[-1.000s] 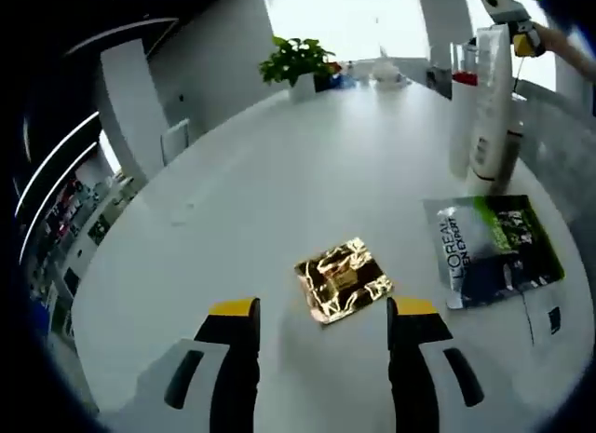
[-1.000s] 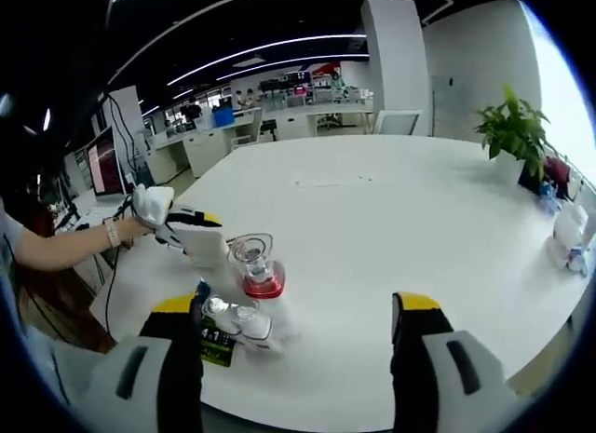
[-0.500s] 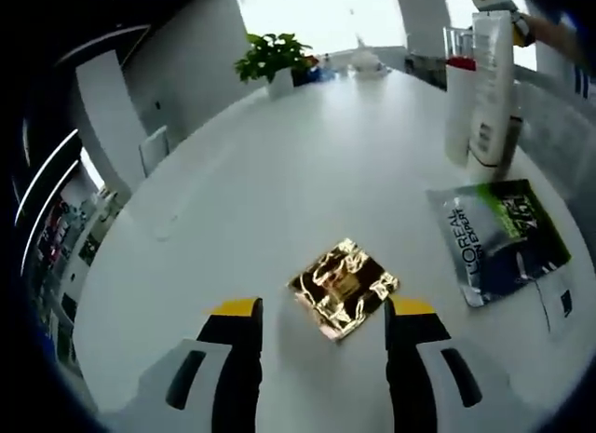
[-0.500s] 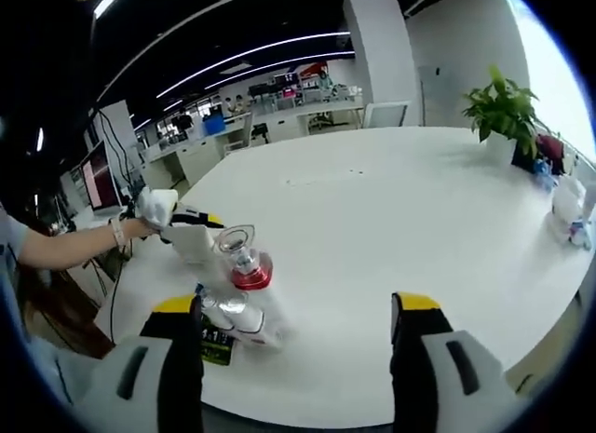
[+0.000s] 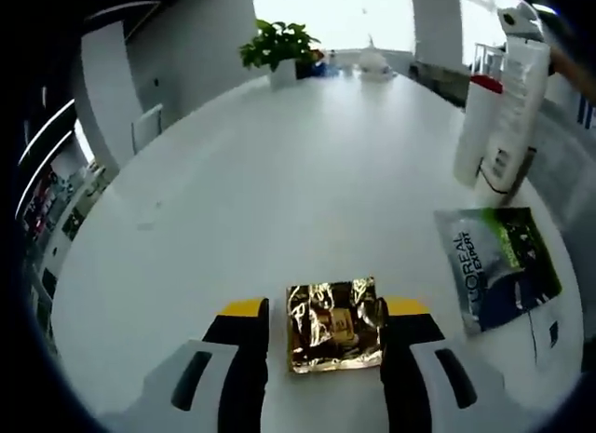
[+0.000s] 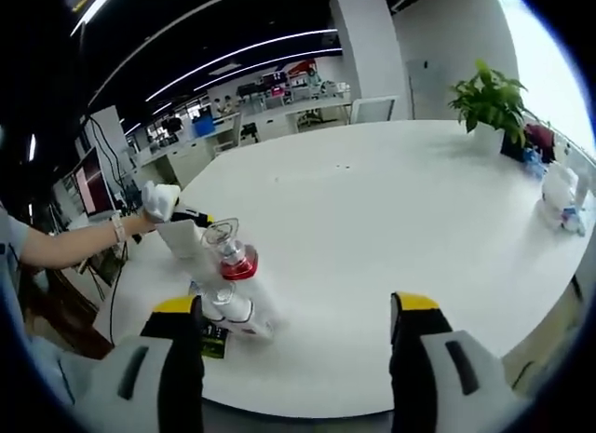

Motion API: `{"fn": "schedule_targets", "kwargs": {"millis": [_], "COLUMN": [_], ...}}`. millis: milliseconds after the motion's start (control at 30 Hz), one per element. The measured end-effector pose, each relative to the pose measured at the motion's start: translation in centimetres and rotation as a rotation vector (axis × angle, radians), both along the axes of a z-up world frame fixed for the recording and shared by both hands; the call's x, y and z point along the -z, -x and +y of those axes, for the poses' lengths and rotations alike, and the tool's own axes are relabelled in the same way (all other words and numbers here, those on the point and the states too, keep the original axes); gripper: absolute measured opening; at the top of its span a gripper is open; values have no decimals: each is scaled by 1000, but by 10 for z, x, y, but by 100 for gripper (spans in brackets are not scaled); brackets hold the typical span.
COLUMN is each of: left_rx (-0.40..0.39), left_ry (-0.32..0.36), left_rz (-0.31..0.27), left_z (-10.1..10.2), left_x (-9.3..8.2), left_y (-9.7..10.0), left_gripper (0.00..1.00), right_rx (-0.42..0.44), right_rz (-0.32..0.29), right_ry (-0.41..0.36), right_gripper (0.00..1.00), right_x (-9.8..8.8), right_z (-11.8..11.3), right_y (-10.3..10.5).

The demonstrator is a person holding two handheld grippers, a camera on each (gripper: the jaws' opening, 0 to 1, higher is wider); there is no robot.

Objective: Arrange the skincare products in the storage area until every visible bottle or jar stands upright without overlapping.

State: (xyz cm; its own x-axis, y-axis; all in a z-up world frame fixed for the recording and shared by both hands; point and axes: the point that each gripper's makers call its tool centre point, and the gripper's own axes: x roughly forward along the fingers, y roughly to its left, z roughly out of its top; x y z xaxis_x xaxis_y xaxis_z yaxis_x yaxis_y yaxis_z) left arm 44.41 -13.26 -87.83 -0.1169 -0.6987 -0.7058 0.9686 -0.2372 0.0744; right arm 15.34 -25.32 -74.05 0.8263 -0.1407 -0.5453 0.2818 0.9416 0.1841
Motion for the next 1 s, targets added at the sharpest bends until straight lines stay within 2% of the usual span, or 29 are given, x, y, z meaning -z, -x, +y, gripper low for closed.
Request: {"fn": "schedule_targets", "kwargs": {"millis": [67,233,300,400,800,900,1000], "left_rx": [0,-35,-45,-68,-108,-113,-108], "left_ry": [-8,-13,-25,-25,-29,-32,-38], "left_rz": [24,44,66,81,84,84,84], "left_z": [4,6,8,11,14,13,13], "left_x": [2,3,5,6,9,10,10], "left_y": [4,2,4,2,-3,-4,-3], "left_gripper": [43,42,39,39,36,36,36], "right_rx": [1,3,-5,-15,-25,-22,-34], "right_rz": [2,-17,-7,-9,-19,-46,-43], "right_ry": [-5,-4,-15,-13,-19,-40,-30], "right_gripper": [84,83,83,83,83,84,87], "right_x": [1,0,3,3,1,-3,-3], "right_z": [1,1,3,5,6,9,11], "right_y": [1,-1,-2,-5,-10,-12,-11]}}
